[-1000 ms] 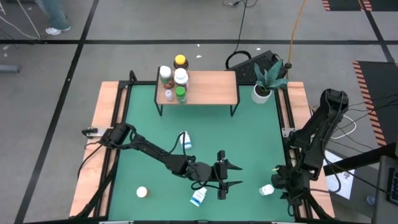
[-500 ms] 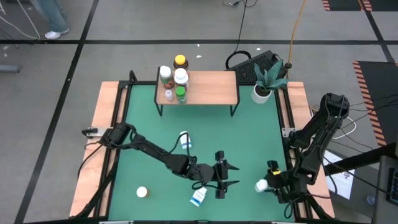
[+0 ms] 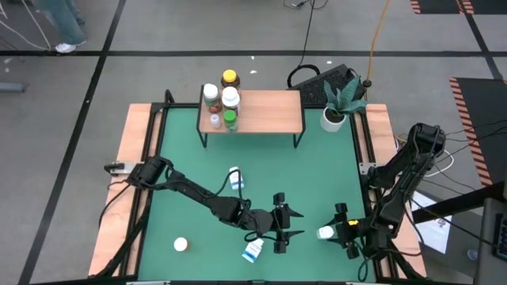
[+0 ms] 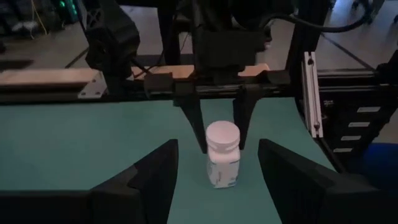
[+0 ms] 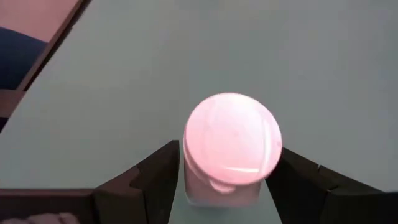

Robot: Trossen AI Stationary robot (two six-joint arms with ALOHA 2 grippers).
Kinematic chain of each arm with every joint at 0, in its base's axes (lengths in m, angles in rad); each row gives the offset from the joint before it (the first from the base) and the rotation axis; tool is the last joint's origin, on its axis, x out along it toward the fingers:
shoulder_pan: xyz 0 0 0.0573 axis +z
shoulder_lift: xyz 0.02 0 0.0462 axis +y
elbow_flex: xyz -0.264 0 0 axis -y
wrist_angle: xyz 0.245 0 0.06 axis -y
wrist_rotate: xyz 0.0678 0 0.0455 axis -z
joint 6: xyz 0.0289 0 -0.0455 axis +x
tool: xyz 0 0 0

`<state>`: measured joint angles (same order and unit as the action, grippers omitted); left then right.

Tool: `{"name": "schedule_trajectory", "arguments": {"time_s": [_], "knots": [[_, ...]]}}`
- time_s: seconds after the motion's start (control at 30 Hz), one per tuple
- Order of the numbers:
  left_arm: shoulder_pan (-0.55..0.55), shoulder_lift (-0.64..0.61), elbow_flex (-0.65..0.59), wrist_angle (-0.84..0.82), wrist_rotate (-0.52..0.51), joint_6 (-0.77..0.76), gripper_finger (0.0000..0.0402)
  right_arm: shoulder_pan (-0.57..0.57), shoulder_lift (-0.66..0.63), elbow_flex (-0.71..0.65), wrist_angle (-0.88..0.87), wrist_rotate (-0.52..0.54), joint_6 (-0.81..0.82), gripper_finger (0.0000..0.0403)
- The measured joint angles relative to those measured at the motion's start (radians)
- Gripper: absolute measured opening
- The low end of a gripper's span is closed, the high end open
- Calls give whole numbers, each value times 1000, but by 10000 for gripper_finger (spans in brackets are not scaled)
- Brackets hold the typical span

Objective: Pick and place medicine bottles onto shelf by color
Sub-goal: Put the bottom right white blue medicine bottle on the shelf

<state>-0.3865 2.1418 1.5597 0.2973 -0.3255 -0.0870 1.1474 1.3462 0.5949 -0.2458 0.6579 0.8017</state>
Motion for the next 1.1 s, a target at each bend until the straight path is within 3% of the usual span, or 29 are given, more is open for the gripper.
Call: {"name": "schedule_trajectory", "arguments": {"time_s": [0.3, 0.67, 0.9, 1.1], "knots": [[3, 0, 0, -45, 29, -66, 225, -77, 71, 0, 190, 49, -303, 215], [5, 31, 0, 11, 29, -90, 225, -87, 47, 0, 220, 76, -431, 218], [22, 141, -2, 262, 31, -58, 225, -99, 2, 0, 229, 87, -443, 288], [22, 144, -2, 316, 31, -7, 227, -79, -51, -1, 239, 160, -525, 338]]}}
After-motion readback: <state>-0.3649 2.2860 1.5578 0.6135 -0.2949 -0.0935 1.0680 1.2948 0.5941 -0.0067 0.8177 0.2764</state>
